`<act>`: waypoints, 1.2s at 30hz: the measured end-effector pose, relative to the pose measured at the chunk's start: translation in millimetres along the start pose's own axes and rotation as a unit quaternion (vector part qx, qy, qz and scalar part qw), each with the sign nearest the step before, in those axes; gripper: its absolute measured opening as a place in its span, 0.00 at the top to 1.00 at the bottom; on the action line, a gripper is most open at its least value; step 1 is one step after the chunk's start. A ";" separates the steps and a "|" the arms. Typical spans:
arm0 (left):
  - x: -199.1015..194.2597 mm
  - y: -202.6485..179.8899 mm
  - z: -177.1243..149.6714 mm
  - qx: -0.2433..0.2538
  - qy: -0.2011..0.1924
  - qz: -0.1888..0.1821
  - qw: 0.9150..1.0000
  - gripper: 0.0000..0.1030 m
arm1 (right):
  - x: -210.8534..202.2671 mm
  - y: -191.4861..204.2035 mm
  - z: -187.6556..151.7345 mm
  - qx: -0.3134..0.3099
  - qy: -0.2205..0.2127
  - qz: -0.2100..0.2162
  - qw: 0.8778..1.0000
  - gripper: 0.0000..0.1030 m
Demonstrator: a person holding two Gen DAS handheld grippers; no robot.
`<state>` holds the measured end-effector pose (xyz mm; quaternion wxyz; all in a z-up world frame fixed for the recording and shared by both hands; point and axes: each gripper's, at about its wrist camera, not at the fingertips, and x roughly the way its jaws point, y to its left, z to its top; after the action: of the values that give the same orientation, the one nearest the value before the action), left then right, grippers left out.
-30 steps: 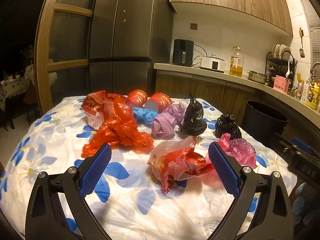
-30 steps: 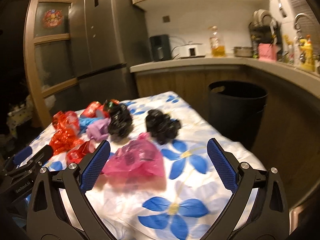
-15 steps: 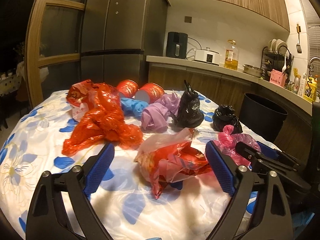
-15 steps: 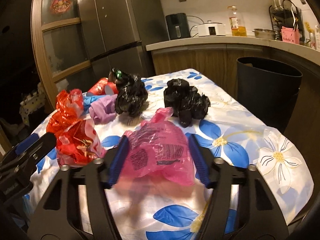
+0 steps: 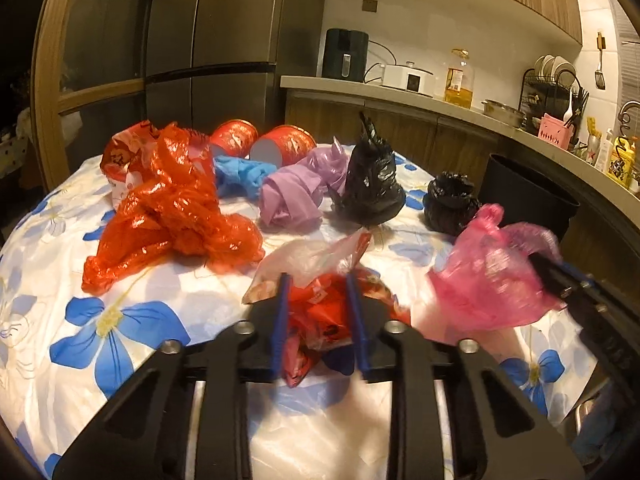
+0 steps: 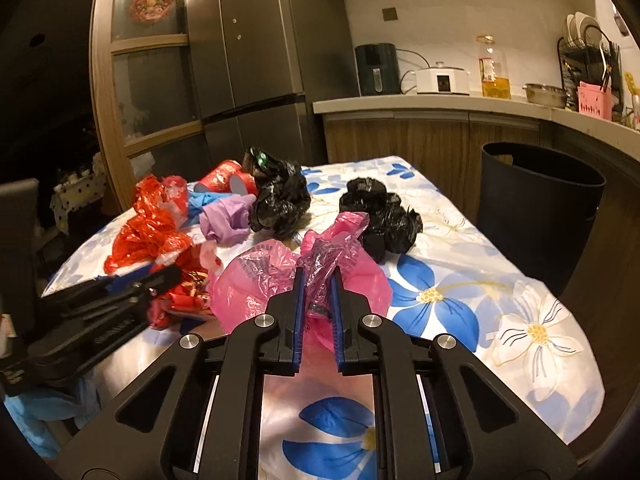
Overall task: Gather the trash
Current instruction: 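Grasp the pink plastic bag with the right tool while the left tool grasps the clear-red bag, then carry both bags over the black bin and open both tools to drop them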
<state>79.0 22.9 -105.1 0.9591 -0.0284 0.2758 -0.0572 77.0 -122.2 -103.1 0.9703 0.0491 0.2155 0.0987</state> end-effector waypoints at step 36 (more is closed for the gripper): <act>-47.2 -101.1 108.3 0.048 -0.141 -0.088 0.985 0.99 | -80.5 -73.1 81.7 0.018 -0.144 -0.068 0.987 0.94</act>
<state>87.4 -68.9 20.1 0.9798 -0.0144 0.1313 -0.1503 52.9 -214.9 -6.7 0.9946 0.0658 0.0778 0.0209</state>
